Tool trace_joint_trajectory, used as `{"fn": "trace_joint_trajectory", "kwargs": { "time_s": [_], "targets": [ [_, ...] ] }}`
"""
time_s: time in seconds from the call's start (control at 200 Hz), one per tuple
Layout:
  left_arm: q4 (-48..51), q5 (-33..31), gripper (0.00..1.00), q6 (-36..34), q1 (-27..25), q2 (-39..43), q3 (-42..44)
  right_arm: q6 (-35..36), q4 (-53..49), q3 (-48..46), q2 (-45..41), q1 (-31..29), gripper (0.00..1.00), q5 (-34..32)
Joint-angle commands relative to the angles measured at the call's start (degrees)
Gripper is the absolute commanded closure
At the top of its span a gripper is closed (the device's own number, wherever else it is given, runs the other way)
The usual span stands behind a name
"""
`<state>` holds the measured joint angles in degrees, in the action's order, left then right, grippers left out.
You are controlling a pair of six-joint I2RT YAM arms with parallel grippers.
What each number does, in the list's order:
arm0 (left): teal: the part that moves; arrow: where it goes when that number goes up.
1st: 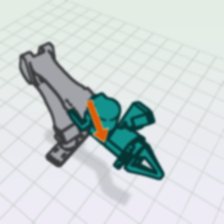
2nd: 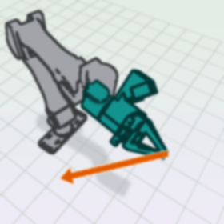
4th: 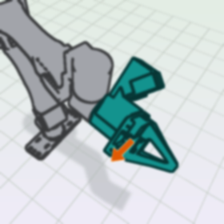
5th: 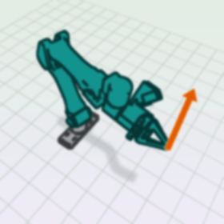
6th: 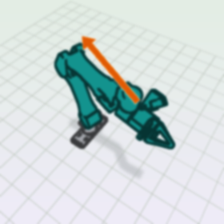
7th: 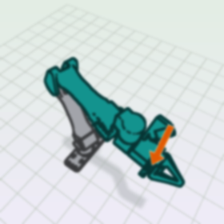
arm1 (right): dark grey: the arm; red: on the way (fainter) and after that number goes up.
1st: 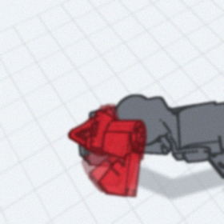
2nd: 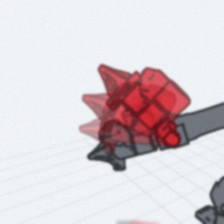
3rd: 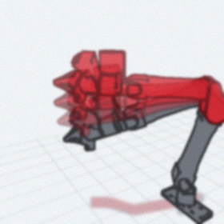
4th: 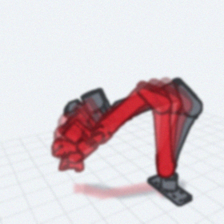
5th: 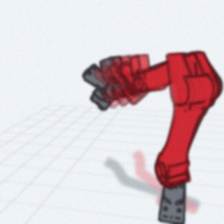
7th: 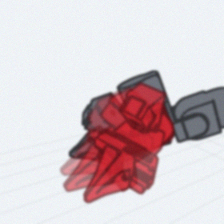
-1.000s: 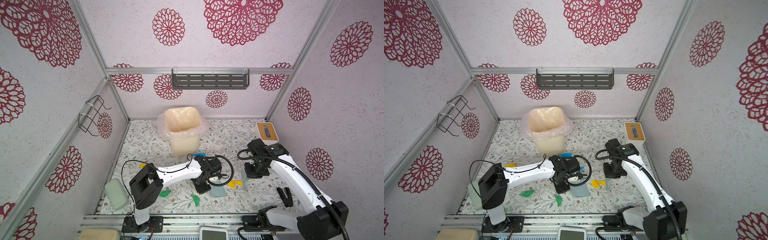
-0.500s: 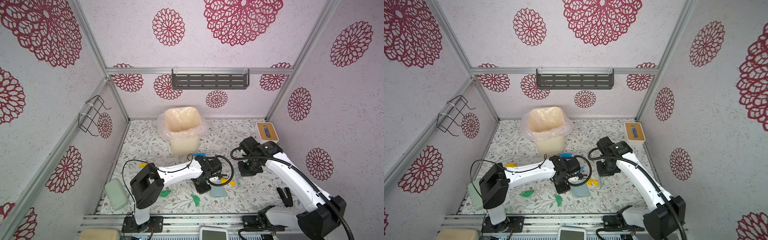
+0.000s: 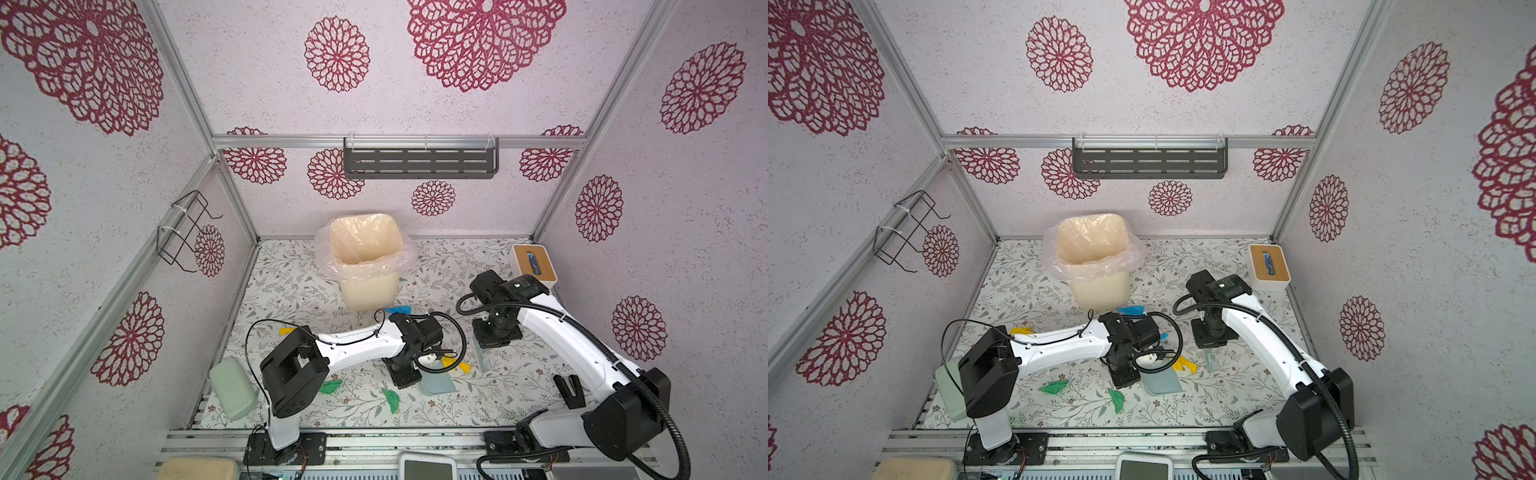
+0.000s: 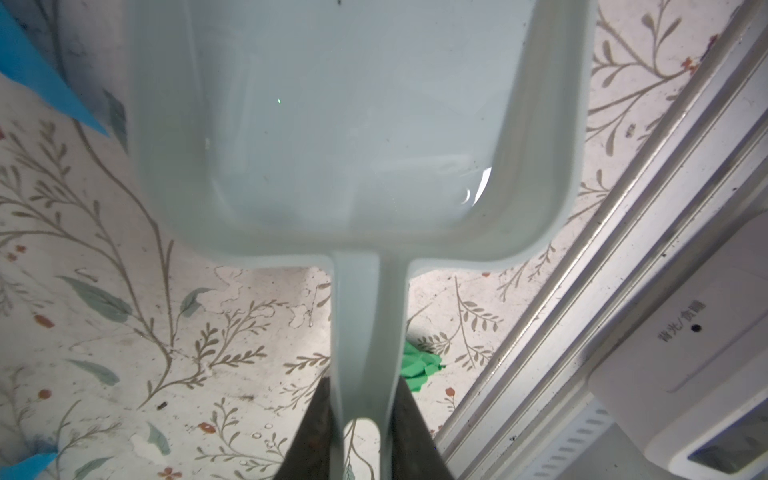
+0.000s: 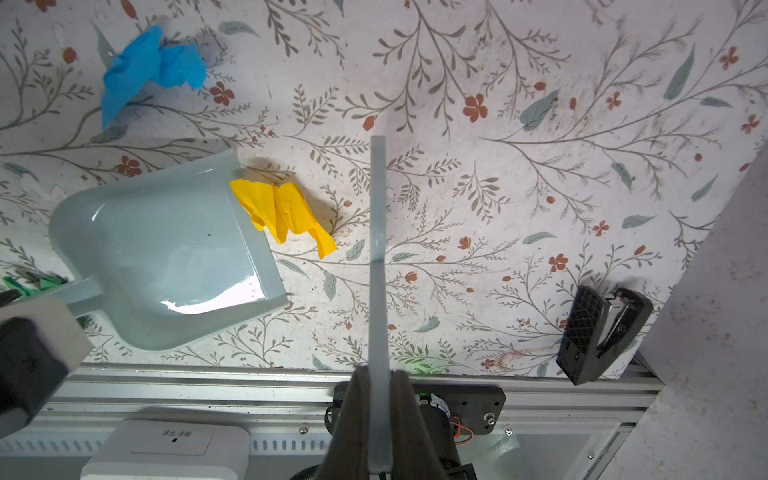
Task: Sweep away the paper scraps from the table
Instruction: 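Sweep the yellow scrap into the dustpan with the right gripper's brush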
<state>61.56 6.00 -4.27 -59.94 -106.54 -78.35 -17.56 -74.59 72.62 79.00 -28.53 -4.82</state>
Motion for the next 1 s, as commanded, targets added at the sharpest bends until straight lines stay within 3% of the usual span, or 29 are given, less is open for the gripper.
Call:
{"fn": "trace_joint_trajectory", "kwargs": {
  "time_s": [0.0,0.37,0.625,0.826,0.996],
  "targets": [
    [-1.18,0.93,1.0,0.32,0.49,0.11,0.48,0.36,1.27,0.4,0.7,-1.95,1.0,2.38],
    [-1.61,0.99,1.0,0.34,0.75,0.19,0.71,-1.64,4.13,1.72,0.61,-9.08,1.0,12.77],
    [-2.23,0.89,1.0,0.45,0.72,0.72,1.18,-4.48,7.8,0.73,-2.78,-10.62,1.0,18.79],
    [-2.86,0.7,1.0,0.72,0.79,1.34,1.71,-5.52,7.51,0.85,-5.1,-10.62,1.0,19.31],
    [-3.57,0.34,1.0,1.02,0.88,2.36,2.12,-5.38,1.41,1.89,-6.18,-8.0,1.0,12.03]
  ]
}}
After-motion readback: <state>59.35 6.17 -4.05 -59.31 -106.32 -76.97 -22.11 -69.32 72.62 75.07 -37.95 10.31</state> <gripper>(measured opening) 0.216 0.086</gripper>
